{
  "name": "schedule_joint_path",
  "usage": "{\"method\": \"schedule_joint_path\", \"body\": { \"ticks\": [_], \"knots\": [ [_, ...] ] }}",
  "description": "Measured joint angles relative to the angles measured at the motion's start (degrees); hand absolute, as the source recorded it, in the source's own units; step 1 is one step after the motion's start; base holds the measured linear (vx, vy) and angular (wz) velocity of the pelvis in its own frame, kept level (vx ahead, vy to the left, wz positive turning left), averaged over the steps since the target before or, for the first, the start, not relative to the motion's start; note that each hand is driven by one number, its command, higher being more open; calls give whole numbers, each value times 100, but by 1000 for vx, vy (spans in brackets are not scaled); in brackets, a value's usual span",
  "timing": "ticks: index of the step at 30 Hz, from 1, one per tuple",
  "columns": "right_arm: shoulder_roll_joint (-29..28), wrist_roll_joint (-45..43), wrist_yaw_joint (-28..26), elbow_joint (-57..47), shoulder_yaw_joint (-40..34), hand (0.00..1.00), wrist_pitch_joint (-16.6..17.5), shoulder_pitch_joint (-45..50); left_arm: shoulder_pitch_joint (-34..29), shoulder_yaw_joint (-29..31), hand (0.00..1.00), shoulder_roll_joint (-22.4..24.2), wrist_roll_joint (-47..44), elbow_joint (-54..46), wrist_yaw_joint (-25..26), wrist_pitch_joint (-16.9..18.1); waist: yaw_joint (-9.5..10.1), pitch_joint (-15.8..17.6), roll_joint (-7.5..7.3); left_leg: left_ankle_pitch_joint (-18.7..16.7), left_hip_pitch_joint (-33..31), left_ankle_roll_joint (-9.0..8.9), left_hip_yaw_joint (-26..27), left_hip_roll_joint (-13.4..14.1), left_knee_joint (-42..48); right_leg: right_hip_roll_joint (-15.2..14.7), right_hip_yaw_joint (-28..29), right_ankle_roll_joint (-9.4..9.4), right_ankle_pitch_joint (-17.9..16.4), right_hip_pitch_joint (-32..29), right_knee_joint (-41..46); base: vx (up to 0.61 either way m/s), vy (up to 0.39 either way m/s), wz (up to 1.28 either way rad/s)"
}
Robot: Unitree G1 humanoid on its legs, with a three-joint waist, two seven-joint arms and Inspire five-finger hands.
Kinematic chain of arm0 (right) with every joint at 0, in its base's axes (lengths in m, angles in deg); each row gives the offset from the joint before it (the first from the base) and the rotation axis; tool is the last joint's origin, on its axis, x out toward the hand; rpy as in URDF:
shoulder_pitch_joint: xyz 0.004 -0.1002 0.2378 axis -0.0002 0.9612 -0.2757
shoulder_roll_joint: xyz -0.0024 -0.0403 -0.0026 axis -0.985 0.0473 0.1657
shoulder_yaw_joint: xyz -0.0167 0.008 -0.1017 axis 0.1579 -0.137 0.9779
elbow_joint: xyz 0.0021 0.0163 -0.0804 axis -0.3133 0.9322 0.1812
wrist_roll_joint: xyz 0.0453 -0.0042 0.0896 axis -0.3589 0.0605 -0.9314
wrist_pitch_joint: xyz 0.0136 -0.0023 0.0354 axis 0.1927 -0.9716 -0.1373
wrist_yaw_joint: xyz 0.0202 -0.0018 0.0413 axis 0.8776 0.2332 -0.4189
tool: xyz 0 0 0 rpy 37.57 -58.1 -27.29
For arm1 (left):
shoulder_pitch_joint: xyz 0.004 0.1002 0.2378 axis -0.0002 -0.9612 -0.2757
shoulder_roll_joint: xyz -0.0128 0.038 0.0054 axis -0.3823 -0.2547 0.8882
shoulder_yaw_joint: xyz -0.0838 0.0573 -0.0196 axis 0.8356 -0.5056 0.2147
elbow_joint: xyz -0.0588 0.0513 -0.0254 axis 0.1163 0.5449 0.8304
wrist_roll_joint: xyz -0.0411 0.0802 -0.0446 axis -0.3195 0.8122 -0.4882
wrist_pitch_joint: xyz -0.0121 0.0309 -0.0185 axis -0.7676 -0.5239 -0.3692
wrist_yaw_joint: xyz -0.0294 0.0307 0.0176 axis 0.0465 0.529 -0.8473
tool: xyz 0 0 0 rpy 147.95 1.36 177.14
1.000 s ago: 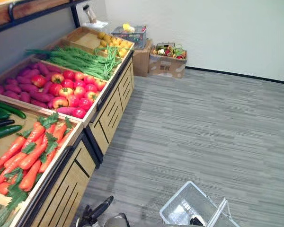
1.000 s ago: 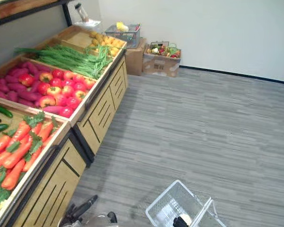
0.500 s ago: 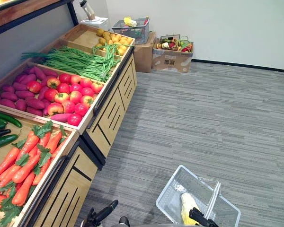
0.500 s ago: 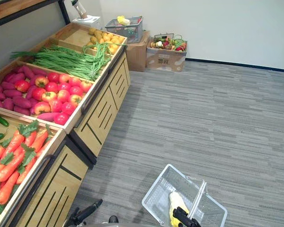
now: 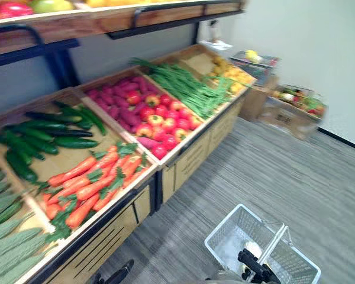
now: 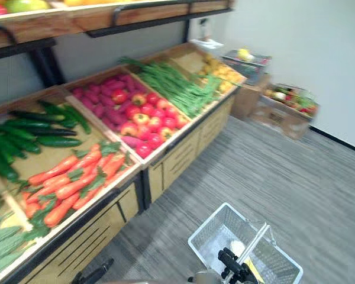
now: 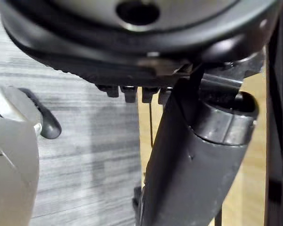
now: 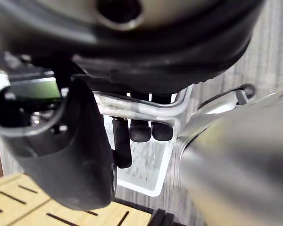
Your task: Pick vegetable in the basket
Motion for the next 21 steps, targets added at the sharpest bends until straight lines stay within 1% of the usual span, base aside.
{"method": "schedule_joint_path", "body": {
  "ticks": [1, 2, 3, 4, 5, 6, 7, 8, 9, 10, 11, 12, 13, 14, 16, 17, 18, 20, 21],
  "knots": [
    [-22, 0, 0, -1, 159, 0, 25, 3, -32, 56, 100, 4, -4, -51, 7, -12, 1, -21, -75, -154, -51, -119, -163, -44, 196, 14, 264, 20, 274, 59, -459, 246, -273, 138],
    [-76, 2, -1, -5, 253, 0, 32, 29, -77, 113, 100, 2, -4, -117, 5, -16, 12, -88, -198, -274, -90, -190, -231, -112, 320, -36, 411, 23, 548, 93, -761, 194, -293, 111],
    [-144, 8, 14, 4, 363, 0, 53, 38, -74, 199, 100, -21, -12, -123, 8, -42, 64, -102, -339, -519, -71, -365, -207, -139, 563, -138, 260, -92, 990, 211, -813, 255, -364, 117],
    [-92, 29, 64, -9, 369, 0, 52, 28, -69, 180, 100, 130, -17, -166, -28, -56, 97, -168, -146, -494, -162, -445, 132, 124, 698, -21, -18, -204, 926, 331, -754, 321, -384, 114],
    [-77, 39, 18, -10, 412, 0, 38, 25, -70, 178, 100, 195, -21, -204, -63, -38, 112, -182, -141, -474, -148, -474, 303, 210, 673, -4, -111, -260, 821, 401, -778, 331, -345, 104],
    [-56, 45, 3, 1, 579, 0, 20, -34, -28, 170, 100, 333, -21, -225, -94, -29, 176, -190, -32, -427, -40, -565, 444, 380, 496, 87, -331, -360, 697, 514, -803, 301, -325, 78],
    [-68, 97, -15, 6, 651, 0, -11, -129, -20, 177, 100, 386, -41, -231, -111, -47, 198, -192, -23, -255, 52, -712, 465, 476, 239, 129, -470, -442, 642, 568, -803, 225, -291, 67],
    [-75, 214, -32, 6, 690, 0, -18, -163, -23, 155, 100, 369, -45, -235, -130, -49, 199, -189, -32, -143, 103, -719, 480, 497, 112, 128, -530, -466, 622, 596, -812, 173, -270, 52],
    [-78, 260, -43, 26, 691, 0, -47, -204, -23, 121, 100, 362, -56, -238, -128, -46, 198, -201, -49, 79, 142, -753, 530, 519, -111, 113, -609, -499, 601, 658, -866, 129, -191, 39],
    [-82, 273, -41, 44, 689, 0, -46, -208, -21, 114, 100, 361, -78, -246, -125, -39, 199, -213, -60, 177, 146, -746, 545, 513, -195, 96, -641, -519, 589, 679, -901, 157, -192, 46],
    [-73, 276, -43, 88, 646, 0, -58, -233, -14, 50, 100, 357, -172, -262, -111, -28, 198, -215, -57, 325, 140, -791, 589, 513, -327, 65, -727, -546, 573, 712, -967, 138, -131, 49],
    [-70, 274, -44, 243, 538, 0, -78, -321, -21, -130, 100, 299, -241, -260, -84, -28, 187, -217, -63, 483, 125, -870, 768, 518, -453, 16, -868, -548, 572, 790, -1083, 138, -122, 66],
    [-61, 254, -40, 296, 493, 0, -123, -354, -15, -266, 100, 249, -265, -261, -70, -28, 157, -212, -73, 605, 103, -868, 945, 522, -533, -38, -1017, -548, 572, 859, -1142, 90, -88, 101],
    [-80, 241, -39, 332, 321, 0, -178, -367, 6, -462, 100, 172, -258, -261, -60, -23, 72, -209, -93, 806, 78, -850, 1257, 498, -663, -133, -1279, -549, 572, 962, -1179, 52, -53, 132],
    [-98, 233, -31, 401, 133, 0, -202, -352, 27, -727, 100, 79, -243, -260, -59, -12, -93, -249, -127, 1001, 21, -740, 1711, 463, -806, -223, -1564, -550, 573, 1122, -1215, 26, -5, 149],
    [-99, 226, -29, 403, 63, 0, -227, -296, 75, -842, 100, 33, -148, -260, -55, -7, -144, -267, -141, 1108, 22, -651, 2109, 451, -932, -246, -1713, -550, 573, 1245, -1242, 28, 58, 154],
    [-103, 215, -23, 408, 66, 0, -240, -267, 106, -965, 100, -8, -145, -260, -35, -2, -143, -296, -161, 1214, 1, -627, 2363, 436, -1058, -243, -1711, -550, 573, 1270, -1254, 20, 75, 135],
    [-121, 208, -28, 404, 99, 0, -268, -285, 111, -1013, 100, -52, -155, -245, 65, -7, -133, -295, -189, 1298, -39, -624, 2391, 411, -1166, -236, -1650, -550, 573, 1264, -1254, -18, 58, 59],
    [-117, 245, -26, 407, 98, 0, -315, -311, 99, -1012, 100, -59, -192, -147, 234, -12, -106, -294, -191, 1300, -38, -623, 2398, 395, -1210, -231, -1564, -550, 573, 1250, -1257, -38, 48, 17]
  ]
}}
